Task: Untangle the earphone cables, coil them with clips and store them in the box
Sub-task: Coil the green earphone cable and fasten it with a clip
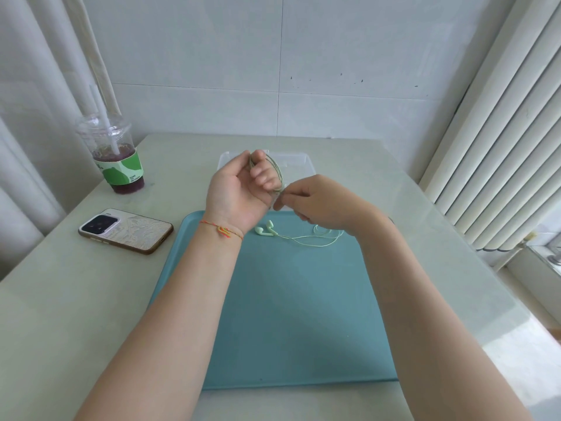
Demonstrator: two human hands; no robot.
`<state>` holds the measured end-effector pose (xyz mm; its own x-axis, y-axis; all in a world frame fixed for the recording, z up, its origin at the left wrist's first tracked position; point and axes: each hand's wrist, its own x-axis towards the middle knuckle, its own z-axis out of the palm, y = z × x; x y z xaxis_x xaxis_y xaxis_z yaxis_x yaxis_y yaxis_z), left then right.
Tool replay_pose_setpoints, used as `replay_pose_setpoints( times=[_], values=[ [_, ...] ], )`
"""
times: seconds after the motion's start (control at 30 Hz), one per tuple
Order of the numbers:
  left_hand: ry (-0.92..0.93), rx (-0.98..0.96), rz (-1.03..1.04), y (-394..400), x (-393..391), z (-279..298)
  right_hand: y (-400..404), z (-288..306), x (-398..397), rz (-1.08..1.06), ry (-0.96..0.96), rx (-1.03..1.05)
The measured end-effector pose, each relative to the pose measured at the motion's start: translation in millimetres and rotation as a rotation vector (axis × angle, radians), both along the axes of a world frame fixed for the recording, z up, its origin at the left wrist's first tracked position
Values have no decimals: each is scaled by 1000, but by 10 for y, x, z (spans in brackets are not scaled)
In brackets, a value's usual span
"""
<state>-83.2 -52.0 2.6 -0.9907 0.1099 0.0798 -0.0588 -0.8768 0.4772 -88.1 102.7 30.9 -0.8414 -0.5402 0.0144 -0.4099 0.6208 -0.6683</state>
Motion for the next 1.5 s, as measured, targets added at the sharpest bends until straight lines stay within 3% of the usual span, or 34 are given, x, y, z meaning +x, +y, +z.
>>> replay_pose_setpoints(
  times=[0.17,0.4,0.53,0.67,0.8,1.0,1.13,1.3,1.5],
  values=[
    [63,-194,182,56,-1,-10,-21,36,46,20,27,92],
    [141,-963,230,182,60,-41,54,98,34,-50,95,18],
    [133,-1135,105,208,76,-70,184,153,-31,-113,156,-53],
    [75,-1035,-144,193,76,-30,266,137,-97,-127,173,-145],
    [89,-745,-285,156,91,14,248,102,-124,-138,119,-278],
    [109,-217,-212,127,71,56,121,45,-73,-75,28,-198],
    [69,-54,-34,124,58,74,74,-8,-67,-84,-18,-112],
    [96,-287,163,117,12,14,38,5,-2,-29,-126,-50],
    [100,-931,281,195,41,-56,101,117,22,-58,-22,-25]
  ],
)
